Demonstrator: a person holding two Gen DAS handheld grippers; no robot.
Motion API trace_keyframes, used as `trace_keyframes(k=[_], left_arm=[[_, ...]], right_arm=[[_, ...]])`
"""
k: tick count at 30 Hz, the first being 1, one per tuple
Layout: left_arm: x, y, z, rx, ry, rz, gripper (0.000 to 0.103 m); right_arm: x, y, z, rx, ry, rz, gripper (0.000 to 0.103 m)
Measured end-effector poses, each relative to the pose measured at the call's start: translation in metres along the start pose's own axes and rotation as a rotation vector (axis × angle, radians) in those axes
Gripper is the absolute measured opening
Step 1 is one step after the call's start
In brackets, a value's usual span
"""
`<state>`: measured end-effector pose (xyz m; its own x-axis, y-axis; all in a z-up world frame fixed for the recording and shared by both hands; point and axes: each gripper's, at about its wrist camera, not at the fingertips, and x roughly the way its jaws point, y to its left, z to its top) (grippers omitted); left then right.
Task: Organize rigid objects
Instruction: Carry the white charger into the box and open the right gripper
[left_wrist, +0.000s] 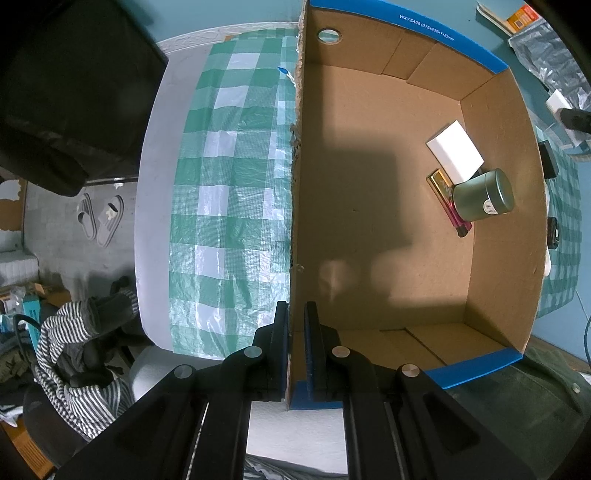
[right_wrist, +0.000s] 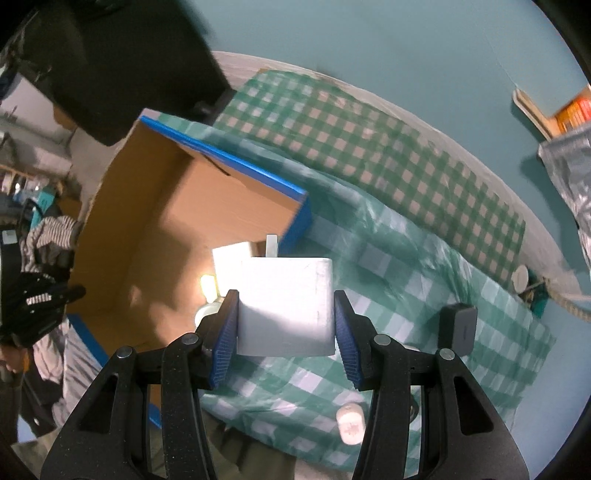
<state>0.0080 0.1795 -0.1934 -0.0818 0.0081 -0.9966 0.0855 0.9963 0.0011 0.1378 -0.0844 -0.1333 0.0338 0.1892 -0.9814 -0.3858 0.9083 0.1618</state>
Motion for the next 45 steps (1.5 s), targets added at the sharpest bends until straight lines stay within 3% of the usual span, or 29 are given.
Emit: trace_keyframes(k=[8, 24, 45], left_arm=[[-0.001, 0.000, 0.000, 0.003, 0.002, 0.003, 0.007], [-0.001, 0.000, 0.000, 0.004, 0.003, 0.004, 0.007], [-0.001, -0.002, -0.002, 0.010, 0.003, 0.009, 0.007]], right_arm=[[0.002, 0.027, 0.010, -0.091, 0.007, 0.000, 0.049], [0.054, 0.079, 0.021, -0.276, 0.079, -0.024, 0.049], [0.090, 0.081, 0.018, -0.328, 0.132, -0.071, 0.049]])
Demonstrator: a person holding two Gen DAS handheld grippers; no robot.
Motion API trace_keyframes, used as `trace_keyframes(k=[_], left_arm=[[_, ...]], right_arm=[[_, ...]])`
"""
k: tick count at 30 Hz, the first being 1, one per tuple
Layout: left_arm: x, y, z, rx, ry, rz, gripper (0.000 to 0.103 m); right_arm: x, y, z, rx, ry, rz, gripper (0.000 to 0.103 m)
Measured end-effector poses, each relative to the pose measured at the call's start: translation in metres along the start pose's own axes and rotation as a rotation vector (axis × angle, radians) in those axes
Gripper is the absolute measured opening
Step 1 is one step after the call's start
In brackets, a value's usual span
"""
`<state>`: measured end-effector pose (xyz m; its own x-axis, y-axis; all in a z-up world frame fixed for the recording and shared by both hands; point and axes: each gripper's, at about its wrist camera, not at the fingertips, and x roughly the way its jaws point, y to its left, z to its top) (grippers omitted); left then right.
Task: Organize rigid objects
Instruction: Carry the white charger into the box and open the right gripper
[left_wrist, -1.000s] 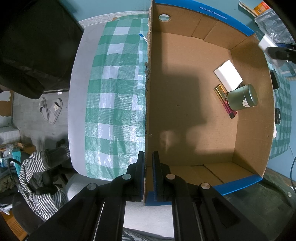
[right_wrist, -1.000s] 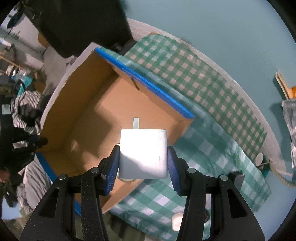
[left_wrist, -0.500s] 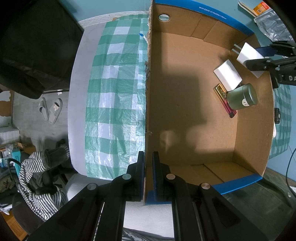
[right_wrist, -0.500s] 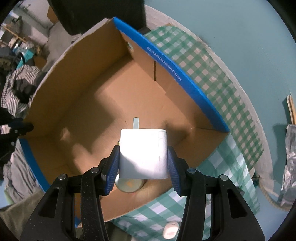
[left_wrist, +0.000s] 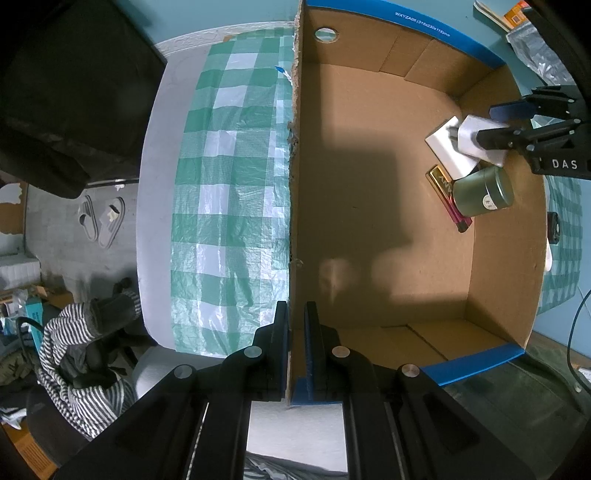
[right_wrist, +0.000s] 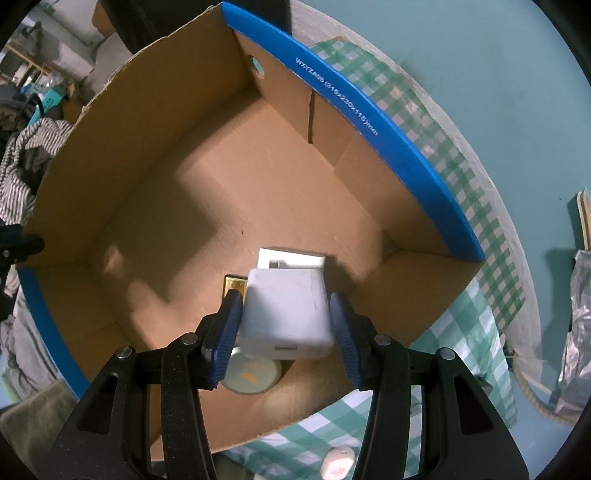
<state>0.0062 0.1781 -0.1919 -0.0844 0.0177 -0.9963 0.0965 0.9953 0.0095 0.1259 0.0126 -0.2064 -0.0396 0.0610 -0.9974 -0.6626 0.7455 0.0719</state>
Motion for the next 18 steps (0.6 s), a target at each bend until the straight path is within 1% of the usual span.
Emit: trace_keyframes(k=[7, 18], left_arm=[[0.000, 0.000, 0.001, 0.002, 0.002, -0.001, 0.007], [0.000, 0.000, 0.001, 0.010, 0.003, 0.003, 0.007]], right_arm=[[-0.006, -0.004, 0.000, 0.014, -0.009, -0.009, 0.049], [-0.031, -0.002, -0.005, 0.027, -0.055, 0.007, 0.049]])
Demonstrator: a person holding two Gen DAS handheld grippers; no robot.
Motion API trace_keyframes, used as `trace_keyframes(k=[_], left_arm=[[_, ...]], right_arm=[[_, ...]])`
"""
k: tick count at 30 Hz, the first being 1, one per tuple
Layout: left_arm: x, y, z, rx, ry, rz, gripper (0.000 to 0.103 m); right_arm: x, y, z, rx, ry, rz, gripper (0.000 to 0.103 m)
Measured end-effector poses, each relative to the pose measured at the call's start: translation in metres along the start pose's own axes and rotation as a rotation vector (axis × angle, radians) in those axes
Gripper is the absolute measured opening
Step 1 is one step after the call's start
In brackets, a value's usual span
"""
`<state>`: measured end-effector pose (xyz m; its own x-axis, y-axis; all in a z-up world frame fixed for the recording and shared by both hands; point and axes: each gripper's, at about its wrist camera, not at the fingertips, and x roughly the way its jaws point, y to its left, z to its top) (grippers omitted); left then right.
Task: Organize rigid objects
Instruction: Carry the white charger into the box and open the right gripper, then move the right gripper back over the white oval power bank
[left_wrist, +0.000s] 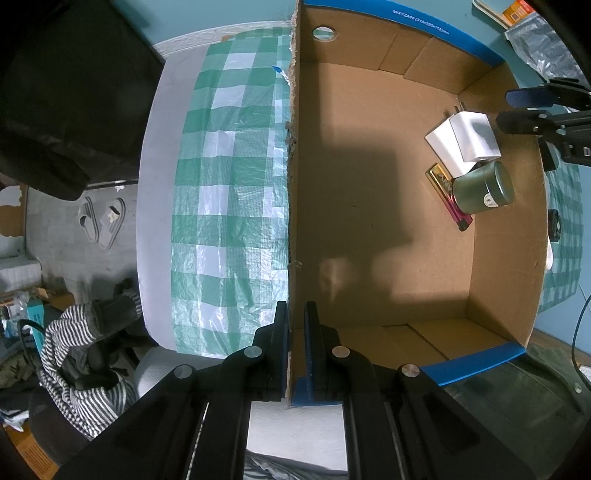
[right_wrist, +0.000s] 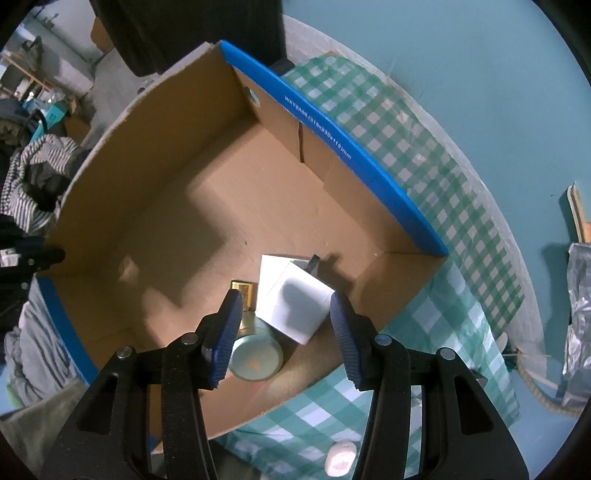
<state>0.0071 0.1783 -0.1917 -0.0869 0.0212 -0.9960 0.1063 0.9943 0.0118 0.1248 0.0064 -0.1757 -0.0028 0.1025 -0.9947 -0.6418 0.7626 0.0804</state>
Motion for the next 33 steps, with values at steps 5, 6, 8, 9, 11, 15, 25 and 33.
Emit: trace_keyframes(k=[5, 6, 8, 9, 11, 15, 25, 33], left_arm=[[0.000, 0.000, 0.000, 0.001, 0.000, 0.001, 0.007], [0.000, 0.000, 0.000, 0.002, 0.000, 0.001, 0.007], [0.000, 0.000, 0.000, 0.002, -0.001, 0.000, 0.007], [0.000, -0.001, 0.000, 0.000, 0.000, 0.000, 0.007], [0.000, -0.001, 0.000, 0.001, 0.000, 0.000, 0.007], [0.000, -0.001, 0.000, 0.002, 0.000, 0.001, 0.007], [-0.001, -0.001, 0.002, 0.004, -0.001, 0.001, 0.007], [-0.002, -0.001, 0.004, 0.002, -0.006, 0.000, 0.007]], right_arm=[[-0.015, 0.001, -0.002, 0.006, -0.021, 0.008, 0.049], [-0.017, 0.000, -0.003, 0.004, -0.022, 0.007, 0.049], [-0.022, -0.001, -0.004, 0.004, -0.025, -0.004, 0.049], [-0.026, -0.002, -0.006, 0.008, -0.030, -0.010, 0.049], [-0.033, -0.004, -0.008, 0.018, -0.040, -0.006, 0.049], [-0.047, -0.012, -0.017, 0.050, -0.065, 0.010, 0.049], [-0.051, -0.050, -0.059, 0.180, -0.065, 0.021, 0.049], [-0.045, -0.085, -0.114, 0.282, -0.030, 0.021, 0.049]])
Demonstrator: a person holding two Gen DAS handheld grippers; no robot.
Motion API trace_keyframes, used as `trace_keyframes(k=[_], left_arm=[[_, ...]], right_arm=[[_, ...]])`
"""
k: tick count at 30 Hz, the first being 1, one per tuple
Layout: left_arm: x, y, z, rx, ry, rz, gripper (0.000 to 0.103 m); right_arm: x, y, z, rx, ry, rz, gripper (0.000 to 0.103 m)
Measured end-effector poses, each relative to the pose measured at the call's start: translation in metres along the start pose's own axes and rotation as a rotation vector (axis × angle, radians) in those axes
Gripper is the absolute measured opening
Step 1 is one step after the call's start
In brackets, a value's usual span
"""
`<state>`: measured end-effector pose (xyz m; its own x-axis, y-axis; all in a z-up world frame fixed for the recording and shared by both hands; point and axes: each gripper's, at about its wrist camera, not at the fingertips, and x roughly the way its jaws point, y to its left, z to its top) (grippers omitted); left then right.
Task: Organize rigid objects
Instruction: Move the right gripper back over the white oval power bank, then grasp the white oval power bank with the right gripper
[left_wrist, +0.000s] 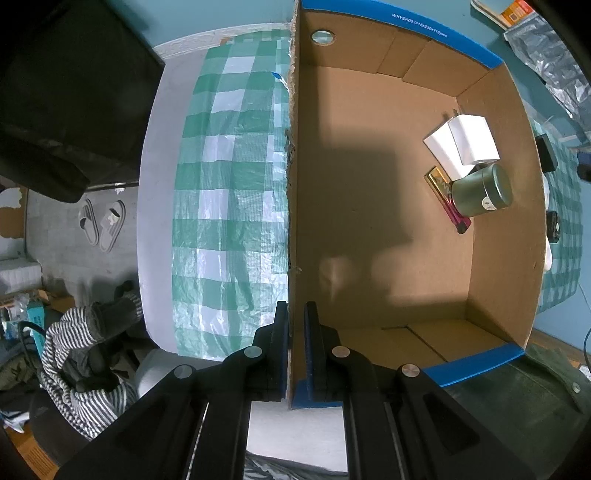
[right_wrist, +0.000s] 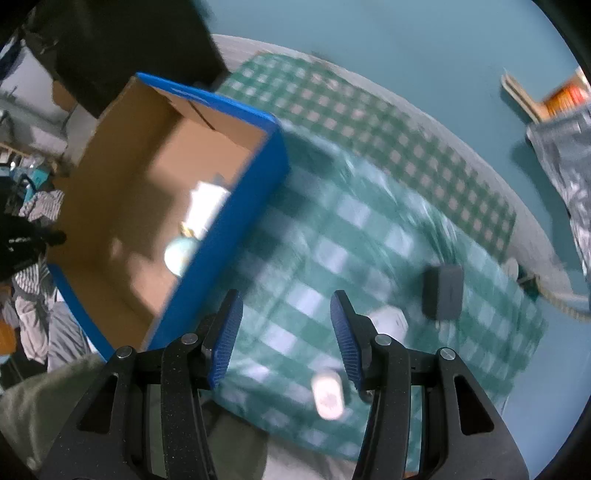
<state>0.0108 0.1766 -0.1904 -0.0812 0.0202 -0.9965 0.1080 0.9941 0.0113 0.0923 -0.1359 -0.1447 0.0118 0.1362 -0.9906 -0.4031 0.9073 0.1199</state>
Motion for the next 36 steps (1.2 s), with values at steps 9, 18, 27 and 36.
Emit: trace_keyframes(k=[9, 18, 27, 36], left_arm=[[0.001, 0.000, 0.000, 0.000, 0.001, 0.003, 0.007], [0.001, -0.001, -0.002, -0.001, 0.003, 0.009, 0.007], [0.002, -0.001, -0.004, 0.002, 0.004, 0.011, 0.007], [0.001, -0.001, -0.005, 0.004, 0.002, 0.006, 0.007]], right_arm=[[0.035, -0.037, -0.056, 0.088, 0.080, 0.033, 0.049], [0.074, -0.045, -0.098, 0.131, 0.147, 0.045, 0.049], [0.101, -0.048, -0.122, 0.171, 0.176, 0.037, 0.049], [0.117, -0.045, -0.120, 0.193, 0.182, -0.003, 0.045]])
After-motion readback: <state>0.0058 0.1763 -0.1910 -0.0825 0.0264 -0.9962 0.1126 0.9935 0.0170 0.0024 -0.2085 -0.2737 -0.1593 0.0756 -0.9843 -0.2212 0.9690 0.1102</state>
